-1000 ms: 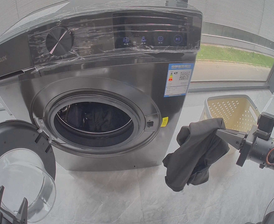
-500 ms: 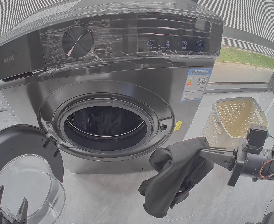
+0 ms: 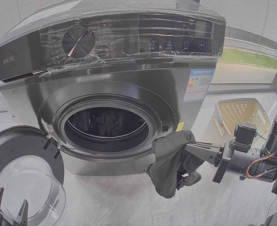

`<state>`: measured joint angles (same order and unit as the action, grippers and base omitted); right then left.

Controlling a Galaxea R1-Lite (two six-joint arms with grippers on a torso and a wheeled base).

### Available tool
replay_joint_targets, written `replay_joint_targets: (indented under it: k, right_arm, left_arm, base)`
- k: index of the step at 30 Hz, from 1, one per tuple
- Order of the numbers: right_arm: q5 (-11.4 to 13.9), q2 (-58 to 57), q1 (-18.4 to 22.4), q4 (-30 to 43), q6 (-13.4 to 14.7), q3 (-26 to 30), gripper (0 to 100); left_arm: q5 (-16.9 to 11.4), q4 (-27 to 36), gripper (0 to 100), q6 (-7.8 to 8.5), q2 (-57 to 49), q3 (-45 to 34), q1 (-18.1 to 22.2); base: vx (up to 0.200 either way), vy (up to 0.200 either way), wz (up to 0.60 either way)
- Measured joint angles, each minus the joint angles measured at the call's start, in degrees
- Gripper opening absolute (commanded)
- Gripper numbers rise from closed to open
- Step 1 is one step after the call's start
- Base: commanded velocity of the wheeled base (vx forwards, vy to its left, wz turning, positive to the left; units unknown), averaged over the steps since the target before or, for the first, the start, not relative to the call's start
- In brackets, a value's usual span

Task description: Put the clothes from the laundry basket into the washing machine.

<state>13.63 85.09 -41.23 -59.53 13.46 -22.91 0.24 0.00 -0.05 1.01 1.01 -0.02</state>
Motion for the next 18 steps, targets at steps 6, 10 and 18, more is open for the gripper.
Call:
replay_joint_targets:
  k: [6, 10, 18]
  right_arm:
    - [-0.37, 5.27, -2.32, -5.23, 2.11, -3.08, 0]
    - [-1.16, 8.27, -3.32, -6.3, 2.72, -5.6, 0]
    - [-2.26, 11.26, -3.84, -6.41, 2.96, -7.46, 0]
  left_arm:
    - [-0.06, 0.0, 100, 0.0, 0.0, 0.0, -0.02]
    - [-0.34, -0.02, 100, 0.43, 0.0, 0.0, -0.02]
    - [-5.79, -2.23, 100, 0.49, 0.13, 2.84, 0.21]
  base:
    - [0.0, 0.0, 0.0]
    - [0.0, 0.0, 0.0]
    - [0.0, 0.0, 0.0]
